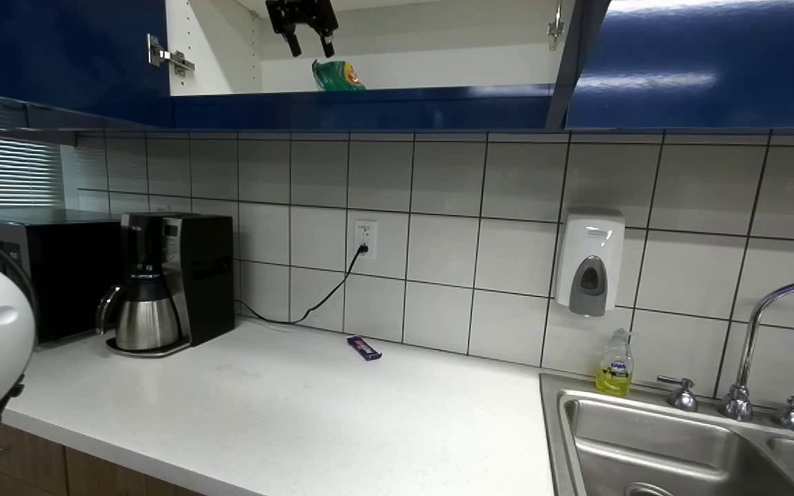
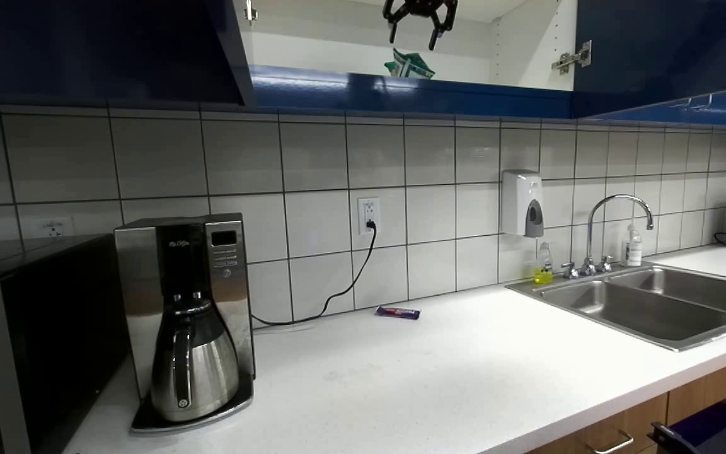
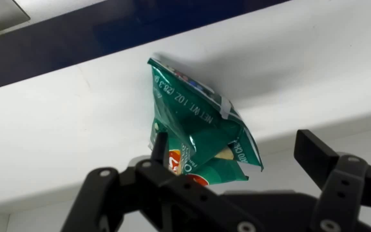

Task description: Put the green packet in the open upper cabinet.

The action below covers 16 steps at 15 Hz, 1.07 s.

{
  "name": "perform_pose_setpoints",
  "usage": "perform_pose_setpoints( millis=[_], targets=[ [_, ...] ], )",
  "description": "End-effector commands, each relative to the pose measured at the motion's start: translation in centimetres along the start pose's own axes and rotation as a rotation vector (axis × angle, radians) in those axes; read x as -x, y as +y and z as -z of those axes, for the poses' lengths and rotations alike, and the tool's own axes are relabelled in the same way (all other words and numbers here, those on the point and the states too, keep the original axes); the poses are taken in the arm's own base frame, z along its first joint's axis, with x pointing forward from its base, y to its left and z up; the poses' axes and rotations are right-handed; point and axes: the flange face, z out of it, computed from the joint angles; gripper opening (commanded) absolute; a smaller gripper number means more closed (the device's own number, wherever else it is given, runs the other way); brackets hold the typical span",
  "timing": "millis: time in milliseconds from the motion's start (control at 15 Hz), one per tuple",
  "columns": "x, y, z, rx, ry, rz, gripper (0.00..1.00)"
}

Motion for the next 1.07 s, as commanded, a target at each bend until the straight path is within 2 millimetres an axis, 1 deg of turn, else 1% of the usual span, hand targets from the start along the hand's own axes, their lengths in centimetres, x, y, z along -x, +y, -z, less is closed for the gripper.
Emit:
perform_pose_setpoints(
  millis=[0,333,600,800,1000],
  targets=[
    [1.6,0.7,1.5,-0.013,-0.030,0.021,1.00],
    [4.3,1.4,2.9,-0.040,-0.081,0.040,1.00],
    [7.0,2.2,5.1,-0.026,-0.127,0.049,1.00],
    [9.4,2.9,6.2,-0.006,-0.173,0.060,1.00],
    [12.0,3.7,6.2,-0.003,-0.232,0.079,1.00]
  ],
)
